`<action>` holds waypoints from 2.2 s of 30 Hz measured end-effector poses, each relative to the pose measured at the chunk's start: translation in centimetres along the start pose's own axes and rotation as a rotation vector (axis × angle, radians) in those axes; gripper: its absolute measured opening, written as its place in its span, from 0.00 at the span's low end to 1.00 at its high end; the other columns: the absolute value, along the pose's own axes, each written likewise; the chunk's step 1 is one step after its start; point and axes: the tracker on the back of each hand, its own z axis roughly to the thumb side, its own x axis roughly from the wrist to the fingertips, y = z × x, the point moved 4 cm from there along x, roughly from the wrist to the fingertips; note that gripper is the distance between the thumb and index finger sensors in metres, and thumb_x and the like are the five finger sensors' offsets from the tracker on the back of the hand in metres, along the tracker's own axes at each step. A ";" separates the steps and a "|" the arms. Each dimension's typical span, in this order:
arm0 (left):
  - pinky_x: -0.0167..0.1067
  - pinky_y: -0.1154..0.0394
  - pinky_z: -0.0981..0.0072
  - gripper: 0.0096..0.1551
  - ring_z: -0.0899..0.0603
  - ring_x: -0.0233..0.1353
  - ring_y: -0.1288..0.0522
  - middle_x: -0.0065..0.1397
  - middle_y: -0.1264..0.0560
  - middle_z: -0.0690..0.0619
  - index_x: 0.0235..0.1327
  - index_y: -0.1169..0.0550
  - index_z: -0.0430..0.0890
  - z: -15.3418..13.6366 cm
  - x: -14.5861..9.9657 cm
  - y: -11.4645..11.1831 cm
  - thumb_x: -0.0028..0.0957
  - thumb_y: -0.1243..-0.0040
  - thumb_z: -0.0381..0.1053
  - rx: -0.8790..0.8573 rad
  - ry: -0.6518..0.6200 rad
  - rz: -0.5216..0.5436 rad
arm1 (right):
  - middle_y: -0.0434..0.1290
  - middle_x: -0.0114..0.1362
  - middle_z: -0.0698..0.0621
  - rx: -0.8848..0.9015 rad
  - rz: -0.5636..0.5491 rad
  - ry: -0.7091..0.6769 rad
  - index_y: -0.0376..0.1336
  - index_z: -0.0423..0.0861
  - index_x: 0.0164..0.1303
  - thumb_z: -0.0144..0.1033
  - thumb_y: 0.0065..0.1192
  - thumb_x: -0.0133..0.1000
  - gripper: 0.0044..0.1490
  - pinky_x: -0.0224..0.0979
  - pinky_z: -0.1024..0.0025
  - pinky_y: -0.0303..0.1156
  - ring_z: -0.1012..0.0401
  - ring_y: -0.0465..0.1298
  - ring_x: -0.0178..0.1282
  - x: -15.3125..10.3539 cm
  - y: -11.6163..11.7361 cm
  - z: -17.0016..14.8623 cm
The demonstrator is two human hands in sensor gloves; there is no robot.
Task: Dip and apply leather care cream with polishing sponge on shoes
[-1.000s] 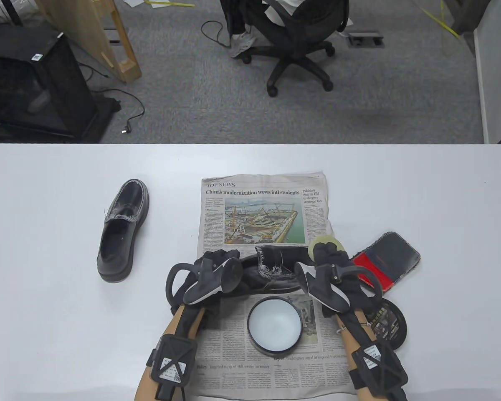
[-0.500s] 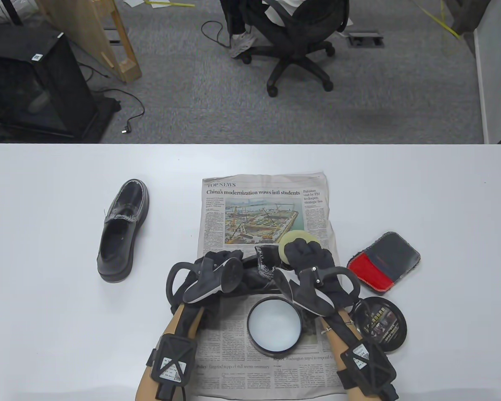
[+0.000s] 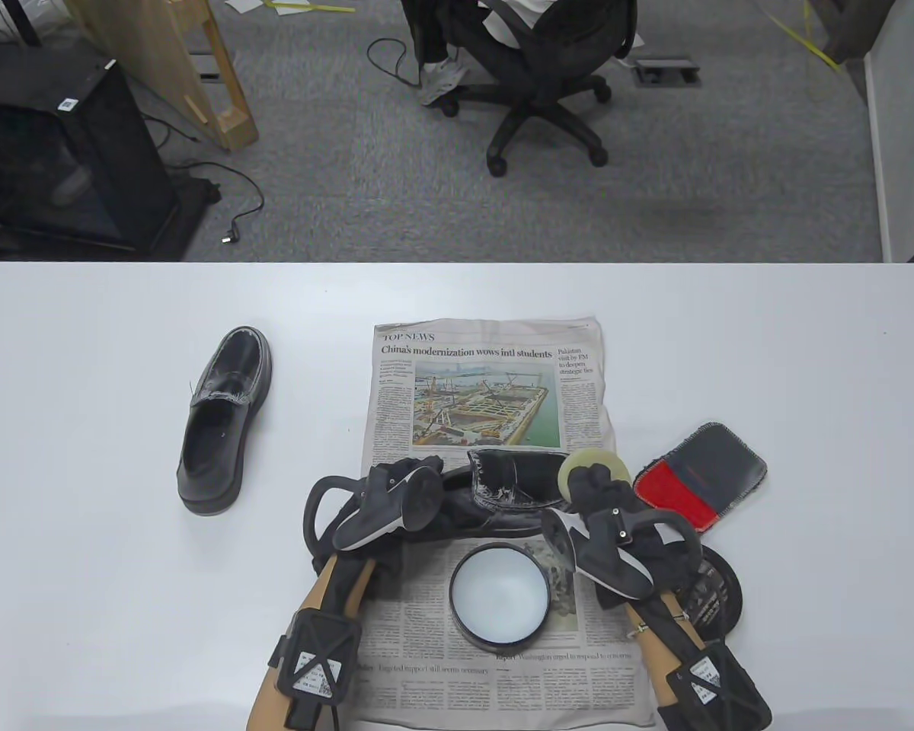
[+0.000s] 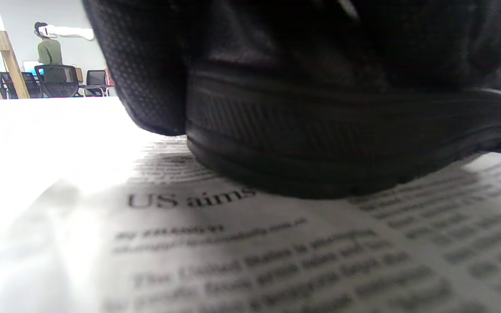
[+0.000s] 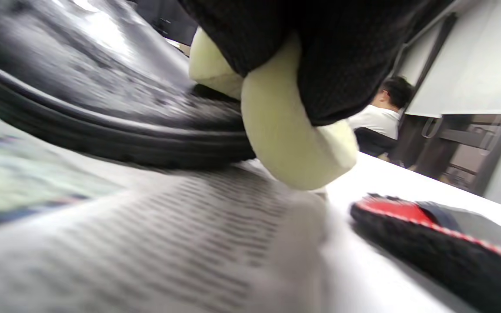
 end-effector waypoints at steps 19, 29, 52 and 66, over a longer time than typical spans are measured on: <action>0.67 0.17 0.55 0.54 0.44 0.73 0.21 0.76 0.23 0.55 0.76 0.30 0.57 -0.3 0.1 -0.2 0.30 0.36 0.73 -0.021 0.026 -0.012 | 0.73 0.74 0.50 0.014 0.077 0.126 0.60 0.51 0.70 0.32 0.60 0.61 0.26 0.64 0.68 0.82 0.56 0.82 0.64 1.6 1.9 -2.7; 0.73 0.21 0.50 0.53 0.46 0.77 0.24 0.79 0.25 0.58 0.77 0.33 0.59 -0.2 0.2 -0.2 0.31 0.37 0.72 -0.007 -0.014 -0.047 | 0.71 0.76 0.57 0.022 -0.118 0.005 0.60 0.59 0.69 0.33 0.59 0.62 0.25 0.72 0.60 0.77 0.55 0.77 0.71 1.7 -1.6 2.1; 0.72 0.22 0.48 0.54 0.45 0.75 0.23 0.78 0.24 0.56 0.77 0.31 0.58 -0.2 0.0 -0.3 0.31 0.37 0.72 -0.021 -0.003 -0.031 | 0.74 0.73 0.51 -0.026 -0.042 -0.037 0.62 0.53 0.69 0.33 0.60 0.61 0.25 0.68 0.62 0.79 0.55 0.79 0.65 0.5 -1.6 2.9; 0.72 0.22 0.49 0.54 0.45 0.74 0.22 0.78 0.23 0.56 0.77 0.31 0.58 -0.2 -0.1 -0.2 0.31 0.37 0.72 -0.016 0.010 -0.027 | 0.75 0.72 0.49 -0.082 0.130 0.140 0.61 0.49 0.70 0.32 0.61 0.61 0.25 0.63 0.65 0.82 0.56 0.82 0.61 2.2 1.2 -1.3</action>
